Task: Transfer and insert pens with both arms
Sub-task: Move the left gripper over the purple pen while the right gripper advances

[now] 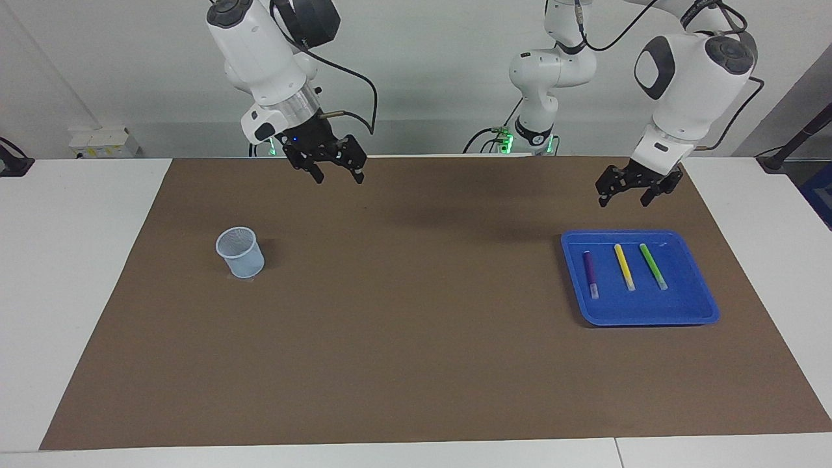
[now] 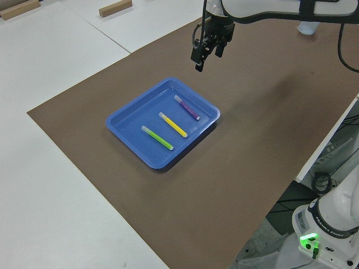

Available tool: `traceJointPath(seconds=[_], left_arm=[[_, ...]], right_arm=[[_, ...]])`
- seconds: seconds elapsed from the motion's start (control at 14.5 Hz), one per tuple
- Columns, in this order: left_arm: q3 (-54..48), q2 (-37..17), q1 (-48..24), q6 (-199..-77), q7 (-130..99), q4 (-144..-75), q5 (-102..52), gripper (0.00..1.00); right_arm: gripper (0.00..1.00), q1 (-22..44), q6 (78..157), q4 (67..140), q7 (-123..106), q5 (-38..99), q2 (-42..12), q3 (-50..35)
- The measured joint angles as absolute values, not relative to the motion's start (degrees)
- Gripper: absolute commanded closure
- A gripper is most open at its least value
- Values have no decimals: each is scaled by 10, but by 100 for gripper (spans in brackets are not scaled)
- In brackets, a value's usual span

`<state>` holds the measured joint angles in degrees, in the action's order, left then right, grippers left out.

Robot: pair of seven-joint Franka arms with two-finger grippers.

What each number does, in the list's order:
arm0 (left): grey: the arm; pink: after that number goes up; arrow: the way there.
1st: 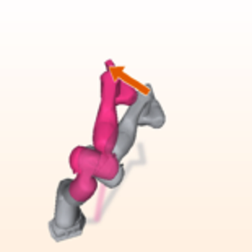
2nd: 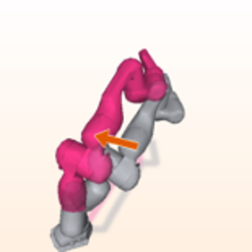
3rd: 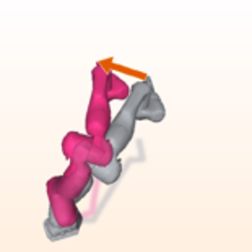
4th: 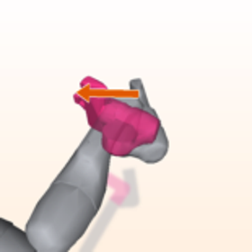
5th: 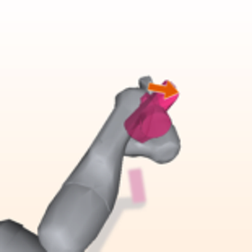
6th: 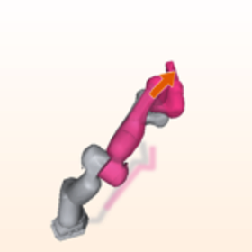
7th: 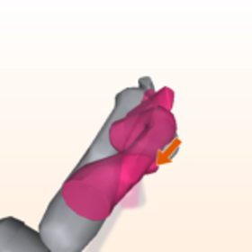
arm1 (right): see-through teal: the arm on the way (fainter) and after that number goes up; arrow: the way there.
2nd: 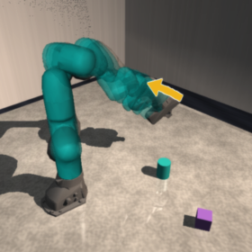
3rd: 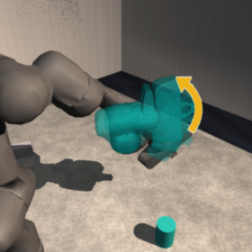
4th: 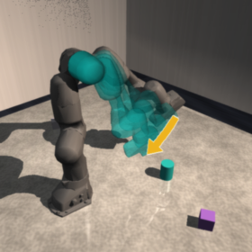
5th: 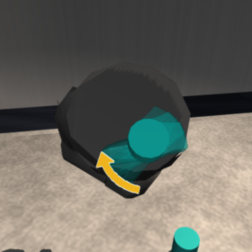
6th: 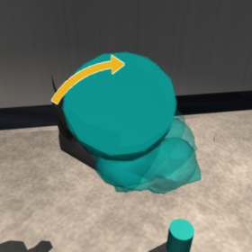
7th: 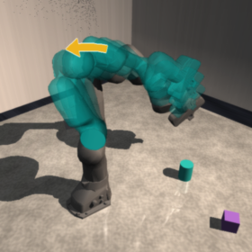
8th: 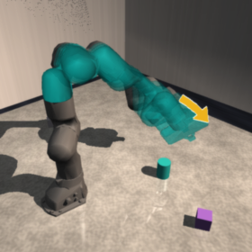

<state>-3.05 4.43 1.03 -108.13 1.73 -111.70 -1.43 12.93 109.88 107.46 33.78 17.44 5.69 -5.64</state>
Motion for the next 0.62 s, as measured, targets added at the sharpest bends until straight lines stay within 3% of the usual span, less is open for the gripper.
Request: traceJointPath(seconds=[0.62], left_arm=[[-31, -32, 10, -1175, 28, -1118, -14, 1]], right_arm=[[0, 169, 1136, 1101, 346, 197, 58, -57]])
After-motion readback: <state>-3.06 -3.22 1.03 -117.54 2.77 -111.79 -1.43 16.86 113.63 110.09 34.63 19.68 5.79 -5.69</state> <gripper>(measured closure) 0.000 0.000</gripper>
